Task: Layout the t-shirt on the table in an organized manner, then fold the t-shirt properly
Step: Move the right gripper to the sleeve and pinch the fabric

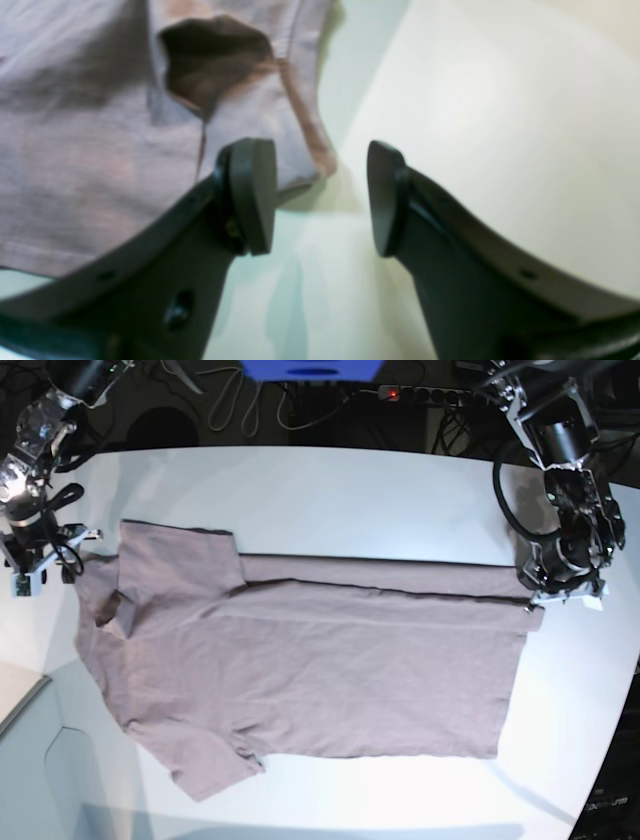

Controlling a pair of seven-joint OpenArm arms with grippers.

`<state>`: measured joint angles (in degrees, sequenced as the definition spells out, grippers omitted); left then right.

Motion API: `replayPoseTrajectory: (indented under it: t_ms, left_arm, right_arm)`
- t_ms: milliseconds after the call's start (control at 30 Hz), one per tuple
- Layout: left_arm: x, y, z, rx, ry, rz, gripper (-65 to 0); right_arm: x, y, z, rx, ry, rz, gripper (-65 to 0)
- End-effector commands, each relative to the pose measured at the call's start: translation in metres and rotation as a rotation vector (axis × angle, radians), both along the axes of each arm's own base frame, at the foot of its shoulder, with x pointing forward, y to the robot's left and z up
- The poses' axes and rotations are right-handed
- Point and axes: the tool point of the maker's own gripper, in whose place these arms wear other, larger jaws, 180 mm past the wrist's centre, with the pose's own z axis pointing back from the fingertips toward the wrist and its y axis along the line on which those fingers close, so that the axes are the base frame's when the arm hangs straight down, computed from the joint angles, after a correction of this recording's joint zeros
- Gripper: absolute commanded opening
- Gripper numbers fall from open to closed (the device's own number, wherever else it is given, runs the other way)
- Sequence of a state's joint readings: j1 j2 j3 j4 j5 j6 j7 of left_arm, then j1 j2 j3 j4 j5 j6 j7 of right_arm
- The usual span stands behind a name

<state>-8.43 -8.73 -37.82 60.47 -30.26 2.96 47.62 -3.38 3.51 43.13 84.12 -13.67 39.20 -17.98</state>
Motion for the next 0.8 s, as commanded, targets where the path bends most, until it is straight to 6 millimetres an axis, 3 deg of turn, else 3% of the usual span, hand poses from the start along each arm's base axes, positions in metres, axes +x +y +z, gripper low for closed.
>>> replayPoseTrajectory:
  t_ms: [0, 167, 467, 767]
  left_arm:
    - [0.001, 0.006, 0.004, 0.013, 0.005, 0.001, -65.0]
    - [0.001, 0.006, 0.004, 0.013, 0.005, 0.001, -65.0]
    - [0.001, 0.005, 0.003, 0.012, 0.008, -0.002, -65.0]
    - [0.001, 0.005, 0.003, 0.012, 0.009, -0.003, -65.0]
  right_arm:
    - [0.009, -0.008, 0.018, -0.021, -0.058, 0.006, -35.2]
    - [0.007, -0.022, 0.023, -0.037, -0.062, -0.015, -35.2]
    - [0.012, -0.027, 0.003, 0.010, -0.027, -0.024, -35.1]
    - [0.018, -0.026, 0.007, 0.013, -0.042, -0.024, -30.7]
